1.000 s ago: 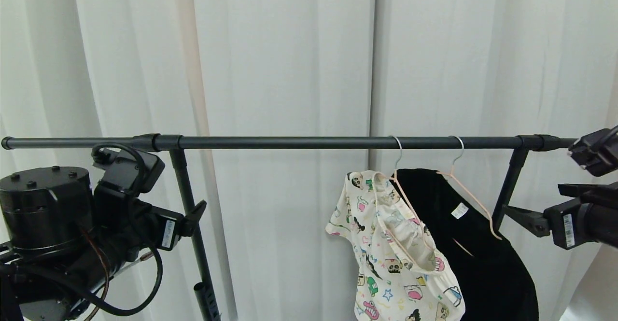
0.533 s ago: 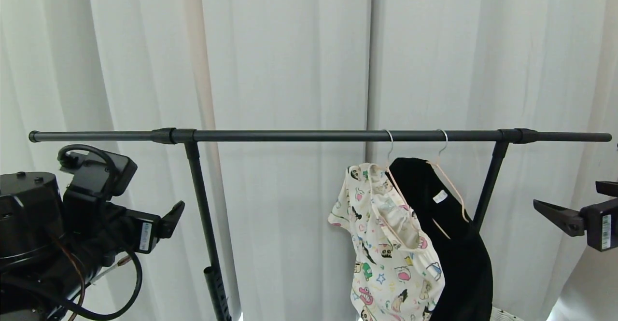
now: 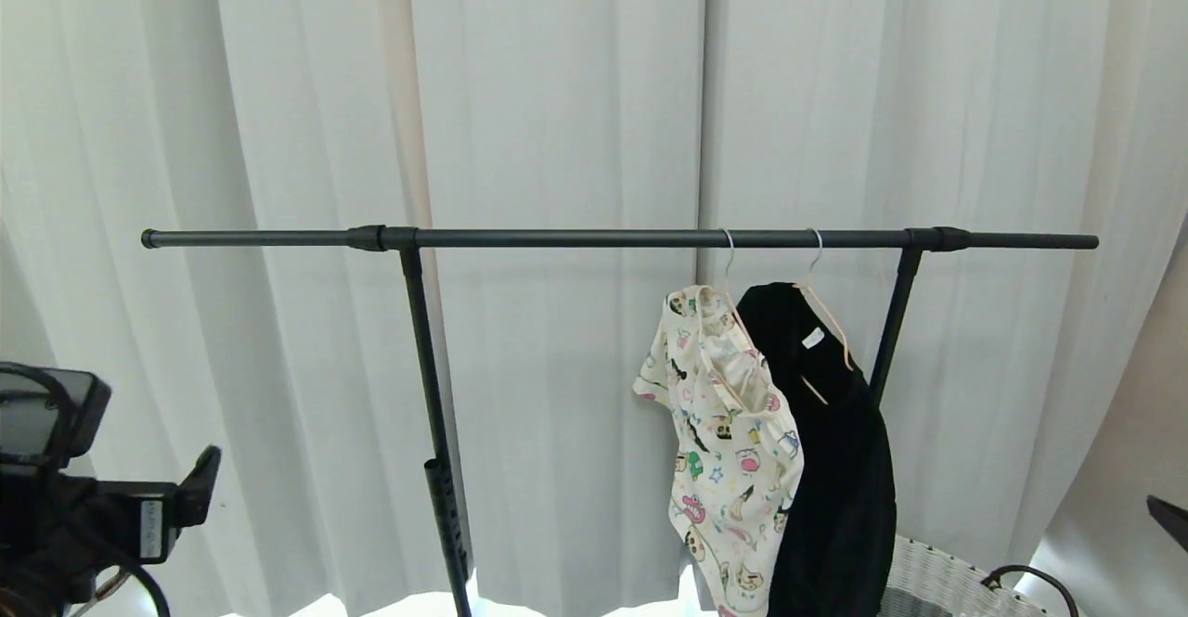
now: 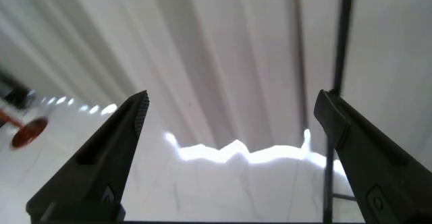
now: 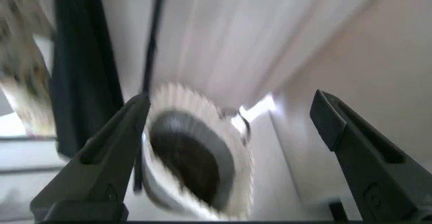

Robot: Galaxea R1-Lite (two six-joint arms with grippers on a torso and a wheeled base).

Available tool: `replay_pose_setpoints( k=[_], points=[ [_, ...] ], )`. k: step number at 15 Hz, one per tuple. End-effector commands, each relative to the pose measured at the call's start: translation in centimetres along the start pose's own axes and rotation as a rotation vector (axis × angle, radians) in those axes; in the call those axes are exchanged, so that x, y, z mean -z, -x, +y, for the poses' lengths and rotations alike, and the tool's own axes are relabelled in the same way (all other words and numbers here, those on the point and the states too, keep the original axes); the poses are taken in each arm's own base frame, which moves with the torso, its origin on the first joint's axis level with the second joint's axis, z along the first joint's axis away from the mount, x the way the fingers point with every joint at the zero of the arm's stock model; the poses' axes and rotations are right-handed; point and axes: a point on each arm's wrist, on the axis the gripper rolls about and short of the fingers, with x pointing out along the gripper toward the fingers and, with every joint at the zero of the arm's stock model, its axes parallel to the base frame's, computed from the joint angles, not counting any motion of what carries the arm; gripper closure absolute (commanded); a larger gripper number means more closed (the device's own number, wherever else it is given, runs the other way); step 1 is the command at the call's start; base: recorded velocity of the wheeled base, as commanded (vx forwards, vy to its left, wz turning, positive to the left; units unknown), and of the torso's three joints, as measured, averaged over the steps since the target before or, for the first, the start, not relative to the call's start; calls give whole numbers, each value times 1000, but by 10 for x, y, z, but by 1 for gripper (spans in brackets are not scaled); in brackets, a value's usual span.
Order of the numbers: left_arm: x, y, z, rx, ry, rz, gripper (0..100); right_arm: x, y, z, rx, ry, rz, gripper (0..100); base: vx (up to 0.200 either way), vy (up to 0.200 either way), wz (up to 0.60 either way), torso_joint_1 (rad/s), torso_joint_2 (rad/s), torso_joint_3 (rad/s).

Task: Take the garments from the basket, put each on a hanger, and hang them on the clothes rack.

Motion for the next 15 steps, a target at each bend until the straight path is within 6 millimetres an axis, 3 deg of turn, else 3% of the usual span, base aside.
replay_pose_setpoints(
  k=[1, 2, 5, 8, 9, 12, 15],
  points=[
    [31, 20, 14, -106, 32, 40, 0, 23, 28, -2, 44, -19, -22, 0, -200, 0, 0, 12, 2, 7],
    [44, 30, 17, -145, 46, 56, 0, 33, 37, -1, 42, -18, -17, 0, -200, 0, 0, 2, 2, 7],
    [59, 55, 23, -198, 72, 68, 0, 65, 52, 5, 43, -18, -18, 0, -200, 0, 0, 5, 4, 4],
    [103, 102, 19, -185, 70, -2, 0, 118, 59, 17, 75, -11, -109, 0, -133, 0, 0, 2, 0, 3],
    [111, 112, 19, -190, 48, -71, 0, 123, 63, 18, 91, -26, -171, 0, 0, 0, 0, 0, 0, 0],
    [113, 115, 19, -196, 87, -128, 0, 132, 73, 18, 121, -51, -304, 0, 0, 0, 0, 0, 0, 0],
    [113, 115, 19, -194, 93, -129, 0, 132, 73, 17, 152, -52, -295, 0, 0, 0, 0, 0, 0, 0]
  ],
)
